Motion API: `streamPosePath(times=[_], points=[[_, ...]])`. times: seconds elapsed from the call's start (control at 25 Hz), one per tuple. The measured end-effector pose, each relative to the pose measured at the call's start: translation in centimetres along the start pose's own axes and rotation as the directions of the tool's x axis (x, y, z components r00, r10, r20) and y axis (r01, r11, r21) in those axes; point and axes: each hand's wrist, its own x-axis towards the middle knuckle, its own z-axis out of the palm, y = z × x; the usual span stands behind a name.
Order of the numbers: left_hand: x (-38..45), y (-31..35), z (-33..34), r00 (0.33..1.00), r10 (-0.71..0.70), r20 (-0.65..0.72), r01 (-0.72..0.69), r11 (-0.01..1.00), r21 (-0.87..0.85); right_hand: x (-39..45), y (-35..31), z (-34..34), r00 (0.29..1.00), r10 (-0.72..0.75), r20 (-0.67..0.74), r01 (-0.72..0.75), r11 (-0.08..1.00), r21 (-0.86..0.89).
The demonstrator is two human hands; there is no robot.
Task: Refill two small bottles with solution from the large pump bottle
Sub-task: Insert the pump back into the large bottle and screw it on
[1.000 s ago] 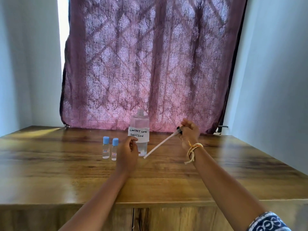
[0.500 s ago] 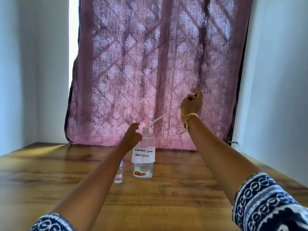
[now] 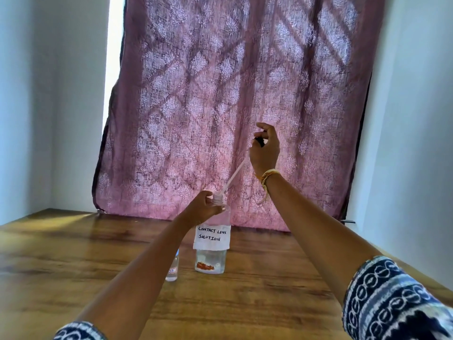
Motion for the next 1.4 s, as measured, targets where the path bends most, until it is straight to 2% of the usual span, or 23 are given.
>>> streamPosePath(times=[0.16,0.32,0.4,0.52,0.68,0.8,0.88,0.96,1.04,1.08,1.16,1.24,1.32,1.4], points=[[0.1,-0.1,0.0,0.999,-0.046,0.0,0.046,0.999,0.011,-2.9,0.6,0.8,0.966,-0.067,0.249,0.058,0.997,0.041],[0.2,-0.3,0.0,0.996,-0.095,0.002,0.095,0.995,0.04,-6.2,2.0,1.1,0.908,-0.23,0.349,0.294,0.945,-0.142],[0.2,-0.3,0.0,0.993,-0.117,-0.002,0.117,0.992,0.038,-7.9,2.8,1.5,0.863,-0.266,0.43,0.357,0.923,-0.145],[0.5,-0.3,0.1,0.994,-0.11,-0.01,0.11,0.993,0.051,-10.7,4.4,1.4,0.839,-0.198,0.507,0.284,0.954,-0.097],[0.4,-0.5,0.3,0.997,-0.067,-0.04,0.069,0.997,0.037,-12.4,6.1,0.1,0.858,-0.079,0.507,0.105,0.994,-0.024],[0.2,-0.7,0.3,0.997,-0.068,-0.034,0.068,0.998,0.007,-11.9,5.6,-0.4,0.837,-0.076,0.541,0.08,0.997,0.016],[0.1,-0.7,0.3,0.997,-0.071,-0.022,0.071,0.997,0.004,-11.9,5.1,-0.7,0.883,-0.087,0.461,0.071,0.996,0.052],[0.2,-0.8,0.3,0.997,-0.074,-0.033,0.074,0.997,0.022,-12.3,4.9,-0.9,0.971,-0.046,0.234,0.04,0.999,0.028],[0.1,-0.9,0.5,0.996,-0.071,-0.047,0.073,0.997,0.033,-12.4,4.9,-1.0,0.994,0.099,0.047,-0.097,0.995,-0.039],[0.0,-0.9,0.6,0.996,-0.068,-0.049,0.07,0.997,0.034,-12.2,4.9,-1.1,0.98,0.192,0.05,-0.189,0.98,-0.059],[-0.1,-0.8,0.6,0.996,-0.069,-0.052,0.071,0.997,0.021,-11.1,4.7,-1.0,0.897,0.348,0.271,-0.343,0.937,-0.065],[-0.1,-0.6,0.6,0.997,-0.067,-0.043,0.068,0.998,0.004,-10.0,4.5,-0.8,0.767,0.385,0.513,-0.417,0.907,-0.058],[-0.2,-0.6,0.6,0.998,-0.057,-0.015,0.057,0.998,0.002,-9.3,4.3,-0.8,0.71,0.315,0.63,-0.33,0.939,-0.097],[-0.3,-0.7,0.4,0.999,-0.047,0.001,0.047,0.999,-0.003,-9.1,4.3,-1.0,0.701,0.256,0.666,-0.227,0.965,-0.131]])
